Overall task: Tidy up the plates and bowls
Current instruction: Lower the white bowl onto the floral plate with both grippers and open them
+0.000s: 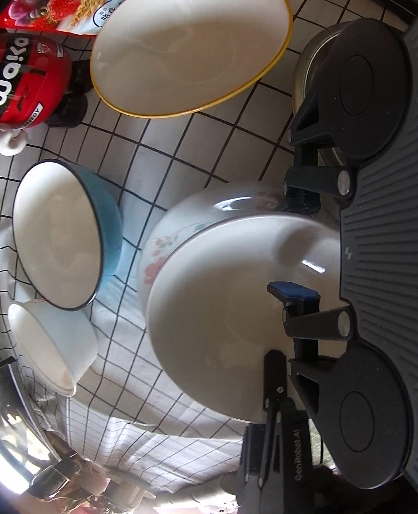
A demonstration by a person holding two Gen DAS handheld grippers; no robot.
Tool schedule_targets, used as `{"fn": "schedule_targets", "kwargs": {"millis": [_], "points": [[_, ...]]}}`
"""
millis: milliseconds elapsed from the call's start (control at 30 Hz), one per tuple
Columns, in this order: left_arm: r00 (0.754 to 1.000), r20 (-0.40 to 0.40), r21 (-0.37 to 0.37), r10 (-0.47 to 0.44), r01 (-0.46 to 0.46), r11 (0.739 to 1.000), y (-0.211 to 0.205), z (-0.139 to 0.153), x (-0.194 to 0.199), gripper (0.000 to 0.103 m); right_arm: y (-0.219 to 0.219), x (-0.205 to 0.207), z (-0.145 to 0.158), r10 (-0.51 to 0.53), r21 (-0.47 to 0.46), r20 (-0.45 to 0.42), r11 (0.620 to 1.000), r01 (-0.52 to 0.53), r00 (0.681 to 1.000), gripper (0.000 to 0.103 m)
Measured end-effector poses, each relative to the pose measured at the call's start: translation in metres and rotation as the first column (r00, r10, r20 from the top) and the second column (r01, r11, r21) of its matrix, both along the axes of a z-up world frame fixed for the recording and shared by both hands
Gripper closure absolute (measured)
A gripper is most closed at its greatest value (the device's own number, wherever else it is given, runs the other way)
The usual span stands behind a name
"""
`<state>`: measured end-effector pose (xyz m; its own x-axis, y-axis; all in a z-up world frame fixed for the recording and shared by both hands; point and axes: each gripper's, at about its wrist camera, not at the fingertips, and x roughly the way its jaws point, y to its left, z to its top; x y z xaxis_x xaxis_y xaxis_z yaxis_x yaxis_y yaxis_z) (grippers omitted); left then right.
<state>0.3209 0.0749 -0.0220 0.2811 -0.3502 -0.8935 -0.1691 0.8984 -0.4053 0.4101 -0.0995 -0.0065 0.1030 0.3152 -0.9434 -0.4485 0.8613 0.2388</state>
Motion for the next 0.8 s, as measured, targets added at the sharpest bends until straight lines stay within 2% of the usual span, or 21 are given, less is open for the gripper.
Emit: {"fn": "schedule_targets", "kwargs": {"millis": [300,500,800], "points": [[0.999,0.0,-0.045,0.043,-0.043,0.998,0.015,-0.006,0.01,0.085,0.001,0.014,-0.007,-0.01,0.03,-0.031,0.999,0.011,0.999,0.063],[0.998,-0.032,-0.102,0.054,-0.057,0.993,0.028,-0.008,0.013,0.085,0.004,0.02,-0.009,-0.005,0.032,-0.045,0.999,0.006,0.999,0.063],[0.999,0.036,-0.032,0.02,-0.019,0.999,0.03,0.014,0.009,0.083,0.005,0.022,0.001,0.005,0.003,0.015,1.0,-0.005,1.0,0.063]]}}
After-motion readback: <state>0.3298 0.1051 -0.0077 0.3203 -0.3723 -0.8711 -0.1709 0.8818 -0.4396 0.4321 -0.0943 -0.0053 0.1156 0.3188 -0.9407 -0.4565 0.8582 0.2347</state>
